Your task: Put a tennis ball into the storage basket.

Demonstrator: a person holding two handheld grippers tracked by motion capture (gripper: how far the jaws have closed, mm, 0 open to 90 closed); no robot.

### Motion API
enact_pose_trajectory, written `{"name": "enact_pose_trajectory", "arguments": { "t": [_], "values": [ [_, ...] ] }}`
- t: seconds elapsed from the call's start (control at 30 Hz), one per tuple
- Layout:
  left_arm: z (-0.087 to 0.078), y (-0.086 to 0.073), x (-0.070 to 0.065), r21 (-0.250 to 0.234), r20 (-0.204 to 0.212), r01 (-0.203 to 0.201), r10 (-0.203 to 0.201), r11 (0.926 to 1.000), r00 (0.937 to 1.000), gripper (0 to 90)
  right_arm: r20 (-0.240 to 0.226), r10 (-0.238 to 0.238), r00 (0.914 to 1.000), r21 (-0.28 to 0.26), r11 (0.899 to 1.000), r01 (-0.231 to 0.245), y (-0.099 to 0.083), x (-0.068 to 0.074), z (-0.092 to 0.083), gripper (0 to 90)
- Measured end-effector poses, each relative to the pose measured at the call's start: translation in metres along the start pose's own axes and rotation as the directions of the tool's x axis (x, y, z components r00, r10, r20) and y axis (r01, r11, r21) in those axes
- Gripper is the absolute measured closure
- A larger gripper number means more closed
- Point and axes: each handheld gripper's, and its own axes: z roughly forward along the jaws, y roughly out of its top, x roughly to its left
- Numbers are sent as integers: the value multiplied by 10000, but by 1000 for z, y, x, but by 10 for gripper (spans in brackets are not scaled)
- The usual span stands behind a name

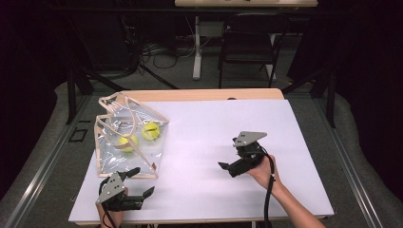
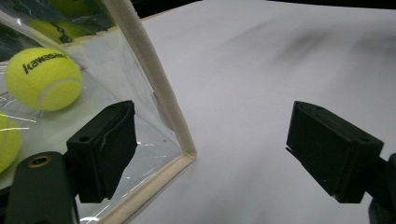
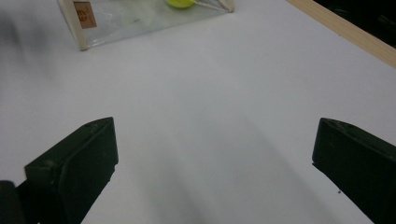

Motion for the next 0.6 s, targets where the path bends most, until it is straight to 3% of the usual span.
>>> {"name": "enact_pose_trajectory", "arguments": {
  "t": [0.37, 0.6],
  "values": [
    [-1, 0, 1, 38, -37, 17, -17, 10000, 10000, 160, 735, 830, 9938, -227, 9964, -815, -50, -2, -18, 0],
    [-1, 0, 1, 49, -26, 8, -8, 10000, 10000, 160, 963, 821, 9920, -307, 9964, -795, -74, 3, -26, 0]
  ]
}}
